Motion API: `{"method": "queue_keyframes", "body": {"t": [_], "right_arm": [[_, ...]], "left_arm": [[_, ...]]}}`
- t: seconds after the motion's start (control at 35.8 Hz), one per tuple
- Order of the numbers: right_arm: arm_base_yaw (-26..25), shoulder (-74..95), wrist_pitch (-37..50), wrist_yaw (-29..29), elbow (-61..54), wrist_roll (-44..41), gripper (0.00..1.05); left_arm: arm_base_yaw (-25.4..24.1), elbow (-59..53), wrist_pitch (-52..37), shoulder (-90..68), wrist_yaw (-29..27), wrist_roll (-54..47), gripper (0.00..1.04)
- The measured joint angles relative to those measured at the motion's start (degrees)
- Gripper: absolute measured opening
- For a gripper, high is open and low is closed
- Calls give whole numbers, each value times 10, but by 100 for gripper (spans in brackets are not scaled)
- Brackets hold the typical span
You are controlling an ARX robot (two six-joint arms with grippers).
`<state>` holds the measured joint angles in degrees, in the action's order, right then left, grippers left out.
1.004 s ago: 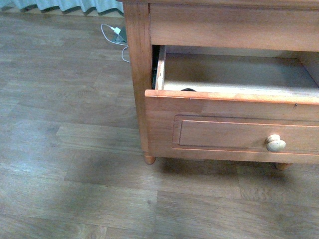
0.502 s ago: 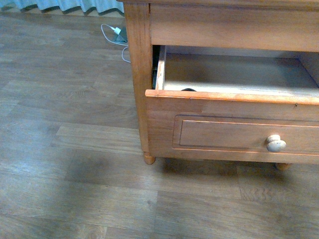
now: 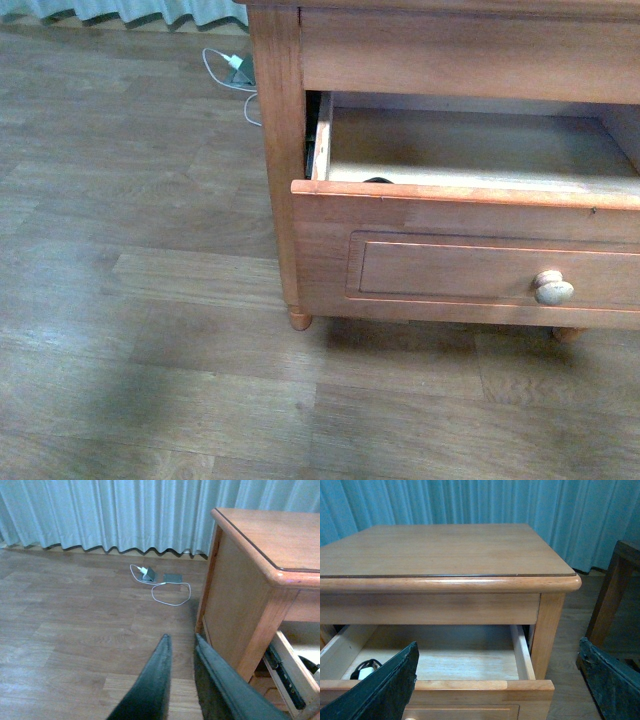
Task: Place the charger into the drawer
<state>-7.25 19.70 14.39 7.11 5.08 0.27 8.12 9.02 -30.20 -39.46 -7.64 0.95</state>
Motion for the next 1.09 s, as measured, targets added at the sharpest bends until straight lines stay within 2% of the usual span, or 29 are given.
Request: {"method": "queue_keyframes", "body": {"t": [0.06,0.11,0.17,0.22,0.31,1.09], "right_arm": [[0,0,0,0,0,0,96],[0,0,0,0,0,0,96],[0,0,0,0,0,0,96],[0,0,0,0,0,0,96],[0,0,0,0,0,0,96],[0,0,0,0,0,0,96]], "left_arm": [[-9,-11,6,17,5,-1,10],[-15,-19,12,31,14,-1,4],[-24,-29,21,50,23,-4,4],[-54,-37,33,69,66,-5,4],[-79,-48,49,98,72,-5,4],[-80,-78,180,276,76,-6,4]]}}
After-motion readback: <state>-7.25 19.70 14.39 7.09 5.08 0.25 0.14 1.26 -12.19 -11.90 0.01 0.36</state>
